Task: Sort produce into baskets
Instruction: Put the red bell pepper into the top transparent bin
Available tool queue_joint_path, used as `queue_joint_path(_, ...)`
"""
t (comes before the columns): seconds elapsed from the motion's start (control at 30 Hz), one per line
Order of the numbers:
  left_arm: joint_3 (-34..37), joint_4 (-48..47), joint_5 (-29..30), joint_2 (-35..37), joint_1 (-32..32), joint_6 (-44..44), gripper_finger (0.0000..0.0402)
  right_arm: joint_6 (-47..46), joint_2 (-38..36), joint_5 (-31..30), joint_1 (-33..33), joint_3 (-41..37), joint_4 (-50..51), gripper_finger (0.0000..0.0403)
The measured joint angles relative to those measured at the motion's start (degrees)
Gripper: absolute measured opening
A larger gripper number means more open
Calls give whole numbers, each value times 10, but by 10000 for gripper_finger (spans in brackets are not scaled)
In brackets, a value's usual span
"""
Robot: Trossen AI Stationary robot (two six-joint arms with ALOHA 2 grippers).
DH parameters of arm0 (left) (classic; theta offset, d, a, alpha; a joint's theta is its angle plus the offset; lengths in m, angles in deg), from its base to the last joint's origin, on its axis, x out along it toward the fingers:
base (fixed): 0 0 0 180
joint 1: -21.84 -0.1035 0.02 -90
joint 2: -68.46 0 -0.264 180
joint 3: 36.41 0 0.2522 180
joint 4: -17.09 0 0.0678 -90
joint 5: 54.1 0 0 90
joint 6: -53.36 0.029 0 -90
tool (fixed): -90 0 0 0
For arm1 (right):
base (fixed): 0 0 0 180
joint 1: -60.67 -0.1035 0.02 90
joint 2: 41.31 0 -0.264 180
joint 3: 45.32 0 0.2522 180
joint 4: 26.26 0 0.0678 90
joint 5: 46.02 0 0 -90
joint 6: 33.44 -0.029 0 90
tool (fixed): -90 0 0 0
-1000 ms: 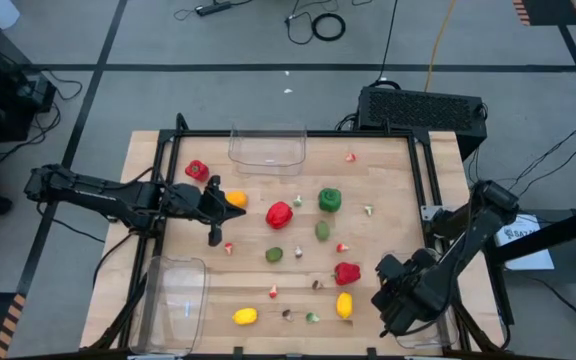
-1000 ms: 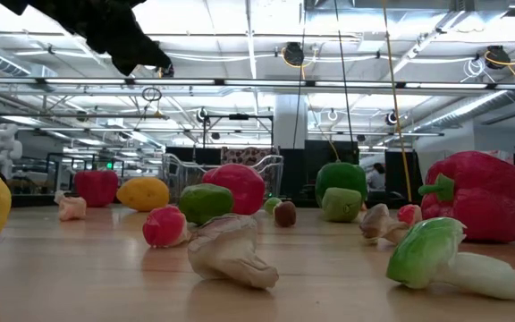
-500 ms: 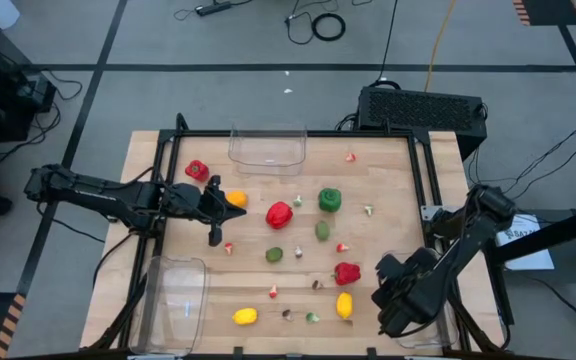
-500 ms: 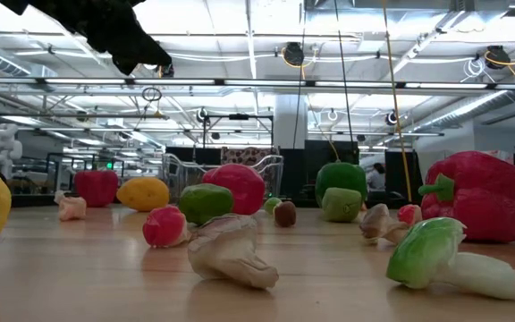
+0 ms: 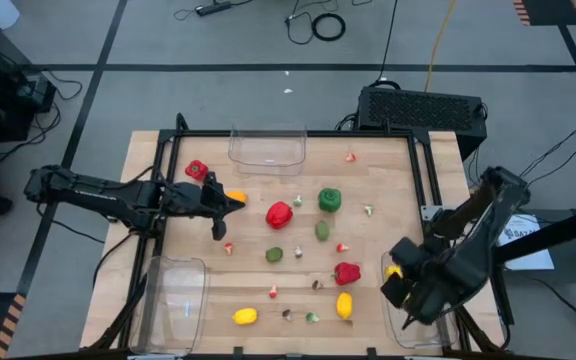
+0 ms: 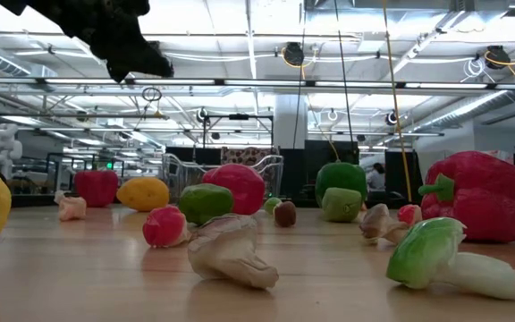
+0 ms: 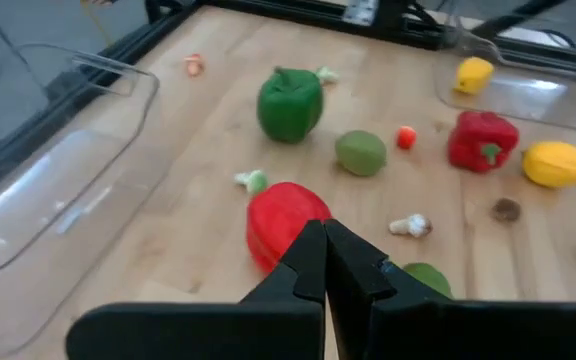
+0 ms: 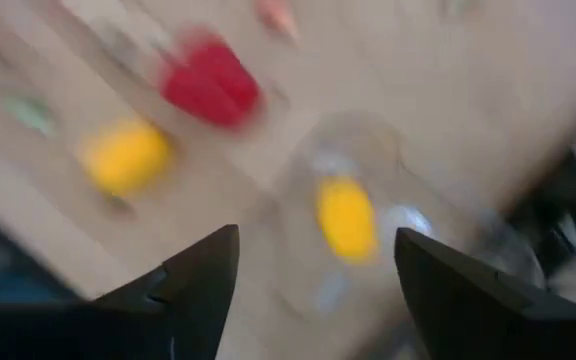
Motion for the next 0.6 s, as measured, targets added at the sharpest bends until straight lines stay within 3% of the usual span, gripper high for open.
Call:
queue_joint_path(0.17, 0, -13, 0, 0, -6, 14, 28, 69, -34, -295, 26, 37, -2, 238)
queue_joint_path(0.33, 0, -45, 2, 0, -8, 13, 88, 244, -36, -492, 82, 40, -45, 229)
queue_joint_path(0.47, -4, -87, 35, 0, -19, 2, 138, 344, -13, -548, 154, 40, -83, 223)
queue_joint_path(0.6, -27, -144, 141, 0, -22, -17, 156, 402, 27, -516, 247, 29, -118, 221)
